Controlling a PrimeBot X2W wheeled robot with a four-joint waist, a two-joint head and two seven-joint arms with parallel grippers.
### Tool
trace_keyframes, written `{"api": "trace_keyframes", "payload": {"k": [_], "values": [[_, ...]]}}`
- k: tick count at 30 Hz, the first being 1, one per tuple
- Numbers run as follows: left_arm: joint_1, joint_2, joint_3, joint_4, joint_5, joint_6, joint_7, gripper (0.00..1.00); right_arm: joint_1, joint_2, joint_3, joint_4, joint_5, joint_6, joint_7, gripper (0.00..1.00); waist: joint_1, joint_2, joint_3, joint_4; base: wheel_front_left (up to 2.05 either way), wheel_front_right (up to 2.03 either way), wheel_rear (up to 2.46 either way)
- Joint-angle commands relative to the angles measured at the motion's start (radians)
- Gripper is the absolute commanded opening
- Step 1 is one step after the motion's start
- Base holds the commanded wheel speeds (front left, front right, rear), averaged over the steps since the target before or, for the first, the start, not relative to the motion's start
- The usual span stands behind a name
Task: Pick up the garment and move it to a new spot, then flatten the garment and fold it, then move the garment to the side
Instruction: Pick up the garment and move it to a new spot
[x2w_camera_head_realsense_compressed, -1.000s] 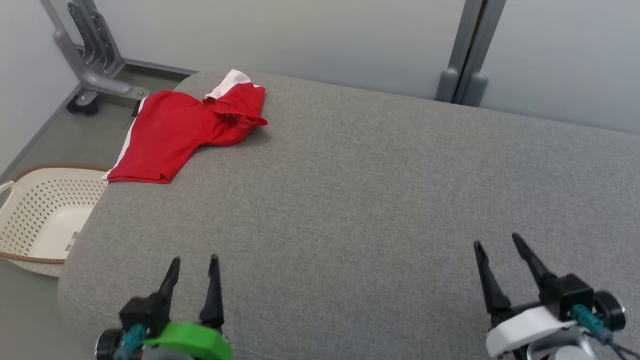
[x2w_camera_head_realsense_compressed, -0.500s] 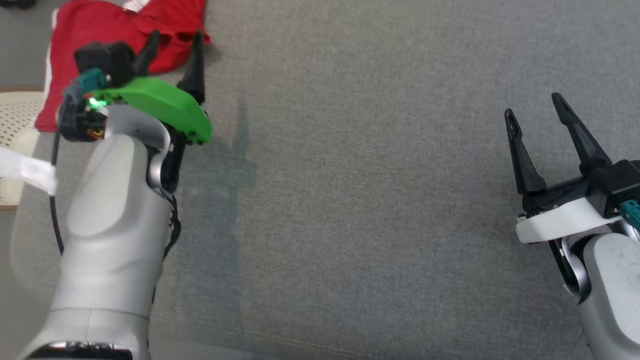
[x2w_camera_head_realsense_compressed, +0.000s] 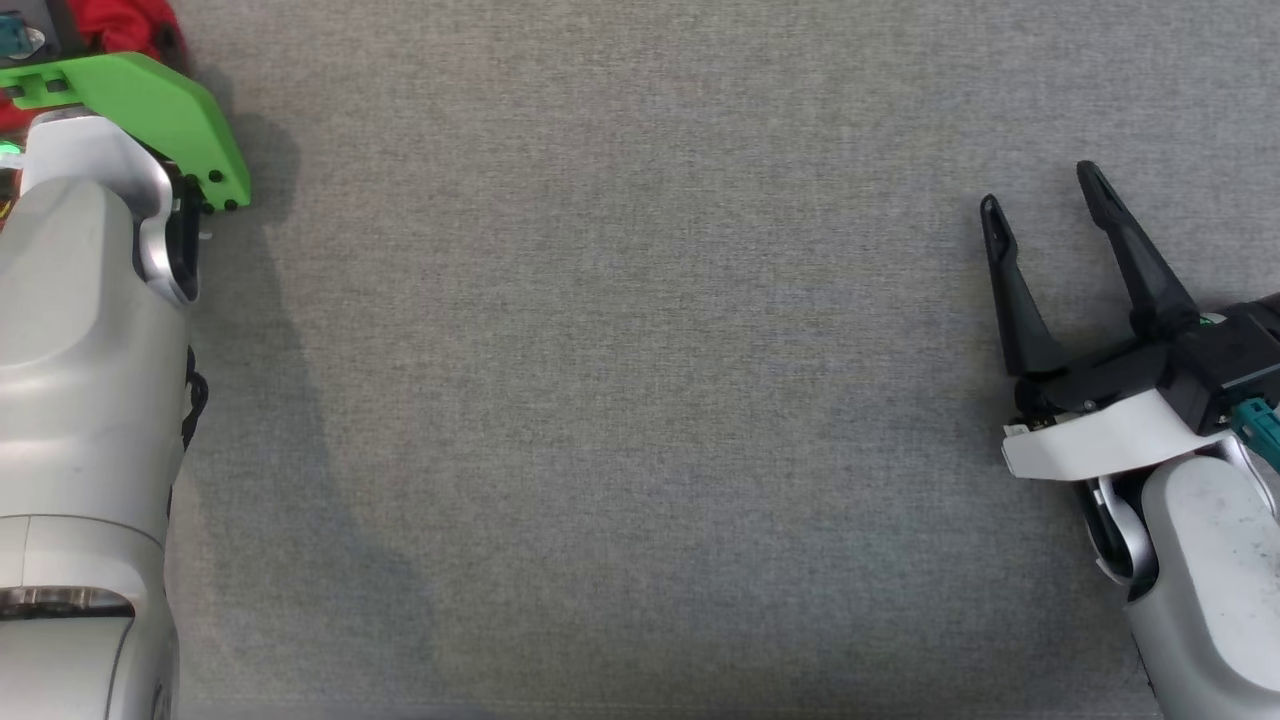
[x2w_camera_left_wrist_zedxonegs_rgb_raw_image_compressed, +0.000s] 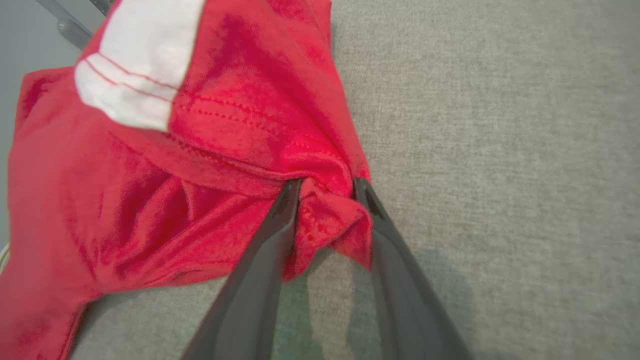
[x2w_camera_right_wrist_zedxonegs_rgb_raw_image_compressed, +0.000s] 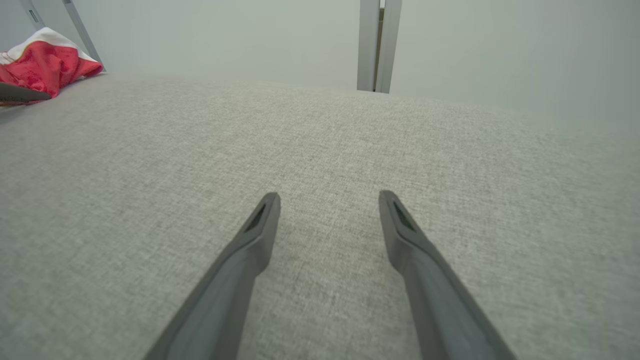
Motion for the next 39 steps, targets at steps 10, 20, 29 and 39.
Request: {"api": "trace_keyframes", "payload": {"k": [10,20,29,39], "values": [[0.044,-0.024,-0.029,-0.074,-0.031,-0.13,-0.087,0.0,0.096,0.065,-0.016,0.066,0.019,-0.002,0.004,1.0,-0.0001,0.0,-0.191,-0.037,0.0,0.0,0.0],[0.223,-0.137,-0.132,-0.522,-0.178,-0.191,0.038,0.0,0.171,0.12,-0.012,0.092,0.018,-0.002,0.003,1.0,-0.0001,0.0,-0.374,-0.083,0.0,0.0,0.0],[0.465,-0.157,-0.233,-1.139,-0.46,-0.122,0.279,0.0,0.196,0.14,-0.019,0.102,0.024,-0.002,0.003,1.0,-0.0001,0.0,-0.468,-0.18,0.0,0.0,0.0],[0.513,-0.157,-0.296,-1.504,-0.722,0.136,0.362,0.0,0.208,0.17,-0.034,0.092,0.033,-0.002,0.003,1.0,-0.0001,0.0,-0.473,-0.3,0.0,0.0,0.0]]}}
